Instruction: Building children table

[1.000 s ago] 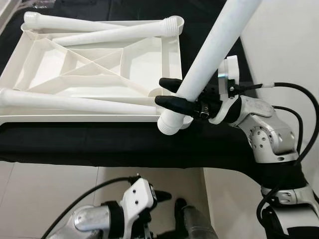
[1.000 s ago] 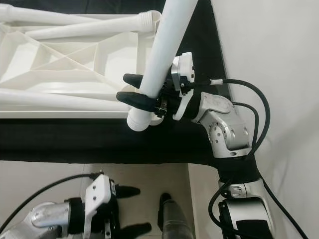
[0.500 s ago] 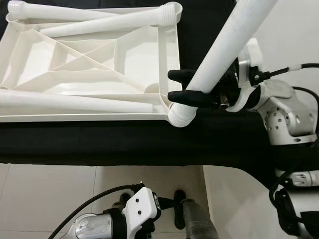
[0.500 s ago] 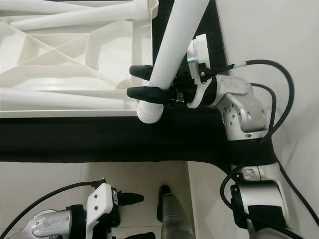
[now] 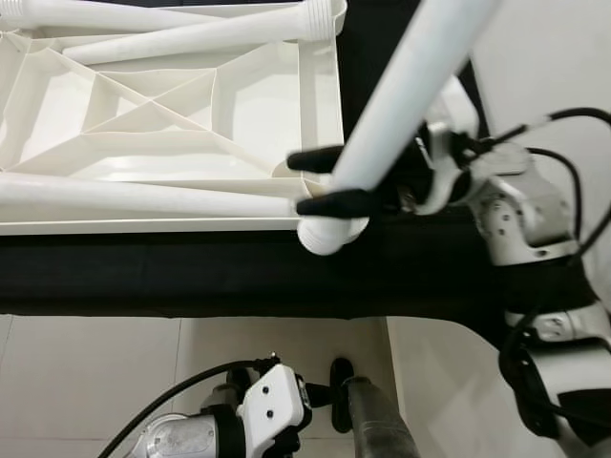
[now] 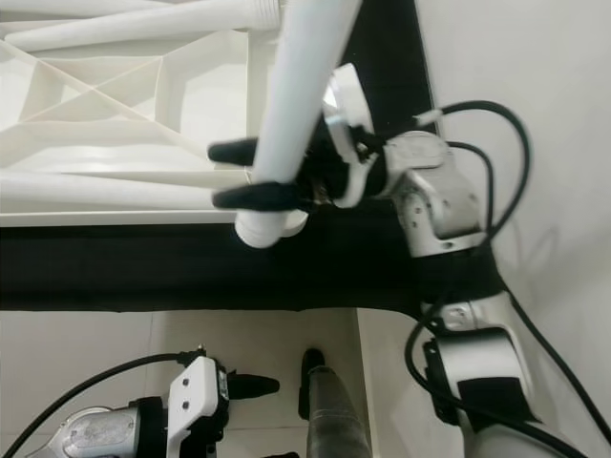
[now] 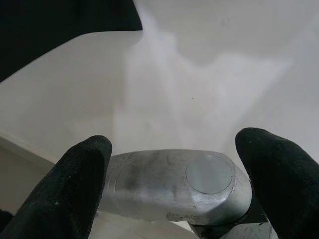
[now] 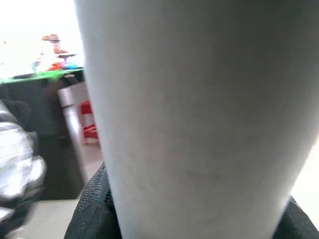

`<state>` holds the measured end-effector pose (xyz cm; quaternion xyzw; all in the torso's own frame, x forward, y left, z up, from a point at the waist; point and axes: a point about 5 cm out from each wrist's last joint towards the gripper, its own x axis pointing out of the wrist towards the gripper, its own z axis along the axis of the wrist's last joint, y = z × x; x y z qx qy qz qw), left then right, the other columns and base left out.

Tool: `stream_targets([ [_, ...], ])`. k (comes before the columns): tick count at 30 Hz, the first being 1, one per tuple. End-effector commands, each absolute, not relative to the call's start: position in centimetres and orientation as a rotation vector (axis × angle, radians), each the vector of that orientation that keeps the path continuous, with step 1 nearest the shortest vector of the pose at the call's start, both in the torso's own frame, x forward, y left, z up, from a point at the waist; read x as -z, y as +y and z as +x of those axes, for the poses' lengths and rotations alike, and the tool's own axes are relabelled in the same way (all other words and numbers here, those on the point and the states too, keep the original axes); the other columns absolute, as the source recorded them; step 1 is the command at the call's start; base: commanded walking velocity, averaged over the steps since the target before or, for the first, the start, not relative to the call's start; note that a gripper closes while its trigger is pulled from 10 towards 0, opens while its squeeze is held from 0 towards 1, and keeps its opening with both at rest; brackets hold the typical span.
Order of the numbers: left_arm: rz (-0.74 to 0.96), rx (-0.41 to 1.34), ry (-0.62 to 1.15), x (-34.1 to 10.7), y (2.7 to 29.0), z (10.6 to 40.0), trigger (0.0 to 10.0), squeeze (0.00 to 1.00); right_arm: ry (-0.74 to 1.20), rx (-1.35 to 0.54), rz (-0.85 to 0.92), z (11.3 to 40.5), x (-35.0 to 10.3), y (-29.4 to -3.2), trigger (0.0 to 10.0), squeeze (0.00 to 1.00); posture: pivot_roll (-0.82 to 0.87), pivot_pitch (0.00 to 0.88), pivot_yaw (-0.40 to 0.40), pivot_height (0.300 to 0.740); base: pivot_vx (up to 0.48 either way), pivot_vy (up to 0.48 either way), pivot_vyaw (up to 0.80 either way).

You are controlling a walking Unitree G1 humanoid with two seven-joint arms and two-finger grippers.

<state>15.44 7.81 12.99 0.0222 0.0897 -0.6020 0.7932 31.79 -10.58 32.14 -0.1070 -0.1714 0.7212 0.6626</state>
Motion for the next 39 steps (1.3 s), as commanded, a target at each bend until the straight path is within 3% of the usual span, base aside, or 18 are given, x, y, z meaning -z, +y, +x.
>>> stream_targets([
  [1,0.015,1.31,0.218,-12.4,7.4,14.9,10.0,0.0,-0.376,-1.604,-0.249,32.3,-31.7,-10.2,10.0,0.0,0.04,0.464,-0.027,0.74,0.0,0.0,0.0],
  [15,0.013,1.31,0.211,-12.5,7.4,15.1,10.0,0.0,-0.282,-1.71,-0.356,31.9,-31.3,-11.8,10.0,0.0,0.04,0.467,-0.023,0.74,0.0,0.0,0.0],
  [21,0.015,1.315,0.211,-12.6,7.5,15.1,10.0,0.0,-0.214,-1.693,-0.472,32.6,-30.5,-11.4,10.0,0.0,0.04,0.469,-0.026,0.74,0.0,0.0,0.0],
  [39,0.012,1.31,0.201,-12.6,7.4,15.4,10.0,0.0,-0.11,-1.815,-0.571,32.4,-30.7,-10.9,10.0,0.0,0.02,0.47,-0.042,0.74,0.0,0.0,0.0],
])
